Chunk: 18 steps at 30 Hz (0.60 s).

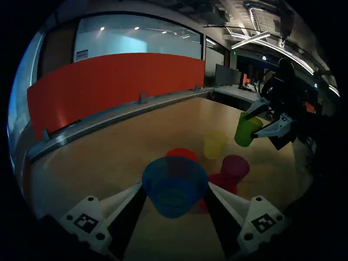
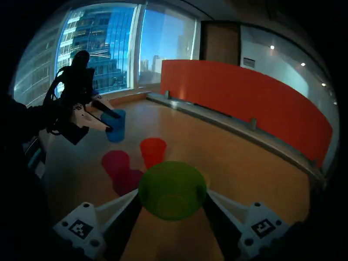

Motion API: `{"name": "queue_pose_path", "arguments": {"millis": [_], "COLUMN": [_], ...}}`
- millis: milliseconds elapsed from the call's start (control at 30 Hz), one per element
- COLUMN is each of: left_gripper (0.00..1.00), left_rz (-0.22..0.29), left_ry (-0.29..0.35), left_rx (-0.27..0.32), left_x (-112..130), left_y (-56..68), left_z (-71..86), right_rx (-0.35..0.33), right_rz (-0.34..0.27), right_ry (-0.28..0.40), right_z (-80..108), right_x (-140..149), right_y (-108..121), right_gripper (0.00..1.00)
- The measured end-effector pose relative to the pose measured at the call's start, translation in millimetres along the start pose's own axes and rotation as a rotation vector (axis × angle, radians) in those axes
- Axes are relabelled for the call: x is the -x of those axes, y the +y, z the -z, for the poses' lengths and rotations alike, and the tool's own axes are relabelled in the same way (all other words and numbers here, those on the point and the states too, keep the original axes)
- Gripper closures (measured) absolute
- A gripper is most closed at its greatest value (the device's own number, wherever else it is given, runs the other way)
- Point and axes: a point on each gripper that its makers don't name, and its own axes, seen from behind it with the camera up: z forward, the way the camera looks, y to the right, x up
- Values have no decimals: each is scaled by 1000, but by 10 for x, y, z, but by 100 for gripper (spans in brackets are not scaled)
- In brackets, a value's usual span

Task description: Pour water

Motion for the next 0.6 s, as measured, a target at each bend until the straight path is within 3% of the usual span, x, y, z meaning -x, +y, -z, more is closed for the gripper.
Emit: {"name": "queue_pose_path", "arguments": {"millis": [300,600], "left_gripper": [15,15], "left_rz": [-4,-23], "left_ry": [59,86], "left_rx": [-13,-24], "left_x": [-229,-338], "left_y": [17,52], "left_z": [246,382], "right_rx": [-6,-2], "right_rz": [28,22], "right_ry": [104,203], "right_z": [83,115], "right_x": [-384,-677], "right_y": [-163,-266], "right_gripper": [10,10]}}
